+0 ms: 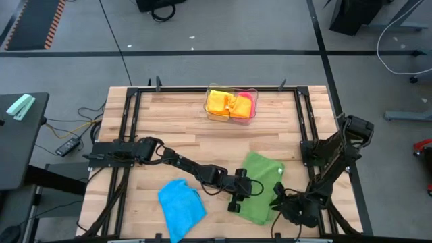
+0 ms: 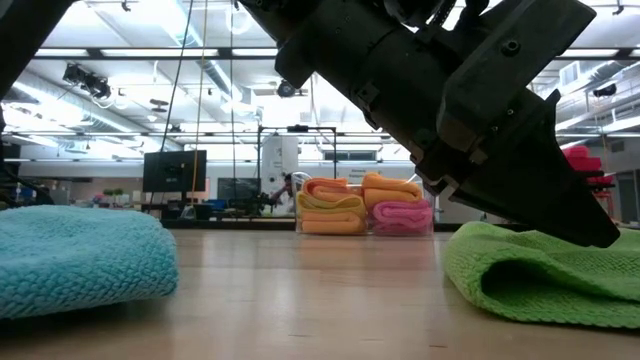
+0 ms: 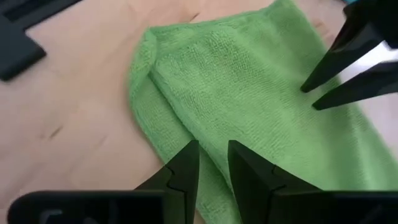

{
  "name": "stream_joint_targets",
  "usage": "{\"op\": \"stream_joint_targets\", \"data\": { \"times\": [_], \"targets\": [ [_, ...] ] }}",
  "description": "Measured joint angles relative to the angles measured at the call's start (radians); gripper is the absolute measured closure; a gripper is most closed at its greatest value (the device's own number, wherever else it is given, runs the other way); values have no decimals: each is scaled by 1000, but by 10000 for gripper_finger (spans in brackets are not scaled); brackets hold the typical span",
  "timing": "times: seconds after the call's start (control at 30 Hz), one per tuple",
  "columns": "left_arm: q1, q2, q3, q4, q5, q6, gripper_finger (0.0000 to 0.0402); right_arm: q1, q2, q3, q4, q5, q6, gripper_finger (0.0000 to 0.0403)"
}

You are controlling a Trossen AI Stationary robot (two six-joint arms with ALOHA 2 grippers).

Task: Fold microfiber towels
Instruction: Fold the green microfiber cloth

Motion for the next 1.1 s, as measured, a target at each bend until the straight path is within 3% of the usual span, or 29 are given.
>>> {"op": "stream_joint_targets", "data": {
  "times": [0.17, 0.7, 1.1],
  "targets": [
    [0, 0, 0, 0, 0, 0, 328, 10, 0, 0, -32, 25, -73, 306],
    [0, 0, 0, -2, 0, 0, 327, -13, 41, 0, -61, 48, -63, 292],
    [0, 0, 0, -5, 0, 0, 320, -17, 85, 0, 103, 77, -171, 292]
  ]
}}
